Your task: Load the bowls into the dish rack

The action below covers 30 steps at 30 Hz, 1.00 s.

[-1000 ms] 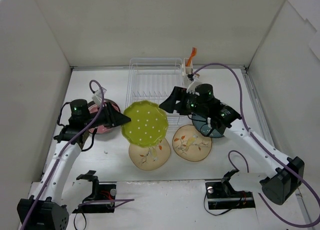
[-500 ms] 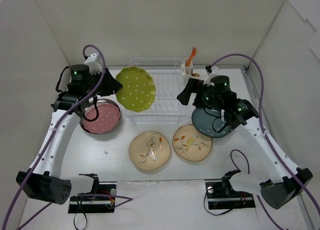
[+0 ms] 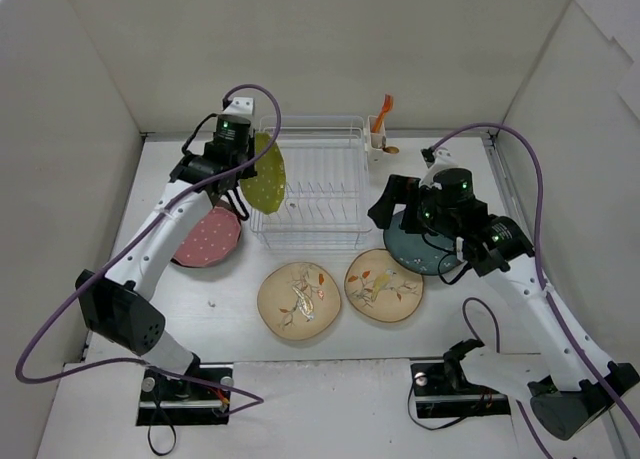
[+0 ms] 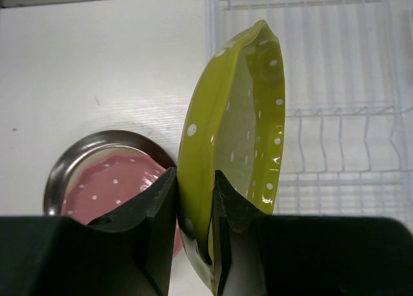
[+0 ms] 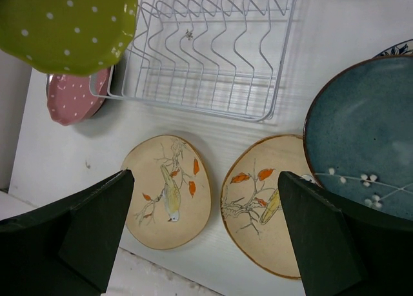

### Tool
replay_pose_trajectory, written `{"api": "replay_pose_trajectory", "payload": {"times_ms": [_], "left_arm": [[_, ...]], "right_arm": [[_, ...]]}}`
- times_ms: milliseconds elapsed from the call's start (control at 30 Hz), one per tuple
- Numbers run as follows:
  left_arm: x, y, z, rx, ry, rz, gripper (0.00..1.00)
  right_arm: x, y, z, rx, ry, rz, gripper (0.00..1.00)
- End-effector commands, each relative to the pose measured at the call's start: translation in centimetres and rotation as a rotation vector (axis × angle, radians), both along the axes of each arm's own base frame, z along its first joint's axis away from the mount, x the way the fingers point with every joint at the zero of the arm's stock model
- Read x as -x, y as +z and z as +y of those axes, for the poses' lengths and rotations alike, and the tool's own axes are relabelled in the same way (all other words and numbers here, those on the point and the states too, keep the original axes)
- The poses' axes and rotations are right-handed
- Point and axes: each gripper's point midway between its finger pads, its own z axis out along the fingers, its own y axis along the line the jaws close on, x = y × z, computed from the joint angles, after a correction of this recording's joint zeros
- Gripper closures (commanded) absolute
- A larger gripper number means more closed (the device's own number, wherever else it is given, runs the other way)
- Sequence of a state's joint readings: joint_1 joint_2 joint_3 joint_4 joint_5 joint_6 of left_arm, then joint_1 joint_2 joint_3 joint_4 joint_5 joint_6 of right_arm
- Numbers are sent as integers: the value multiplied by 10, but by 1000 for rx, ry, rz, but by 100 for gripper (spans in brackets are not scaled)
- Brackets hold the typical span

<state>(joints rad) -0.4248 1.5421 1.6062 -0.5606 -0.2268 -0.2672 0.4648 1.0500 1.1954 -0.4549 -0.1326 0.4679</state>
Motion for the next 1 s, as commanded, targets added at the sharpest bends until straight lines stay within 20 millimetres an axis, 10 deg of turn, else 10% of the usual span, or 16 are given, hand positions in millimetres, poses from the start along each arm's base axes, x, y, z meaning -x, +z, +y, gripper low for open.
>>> {"api": "replay_pose_trajectory", "payload": {"times_ms": [0,667,967], "left_arm": [[-20,106,17,4,139,-324,100],[-55,54,-8,-173,216,-255,100],[-48,83,-1,-199,270,-326,100]], "right_arm": [[-4,6,-8,14,-19,-45,8],[-8,-11,-29,65,-41,-7,6],[-4,-16,-37,59,-50,7,6]]}}
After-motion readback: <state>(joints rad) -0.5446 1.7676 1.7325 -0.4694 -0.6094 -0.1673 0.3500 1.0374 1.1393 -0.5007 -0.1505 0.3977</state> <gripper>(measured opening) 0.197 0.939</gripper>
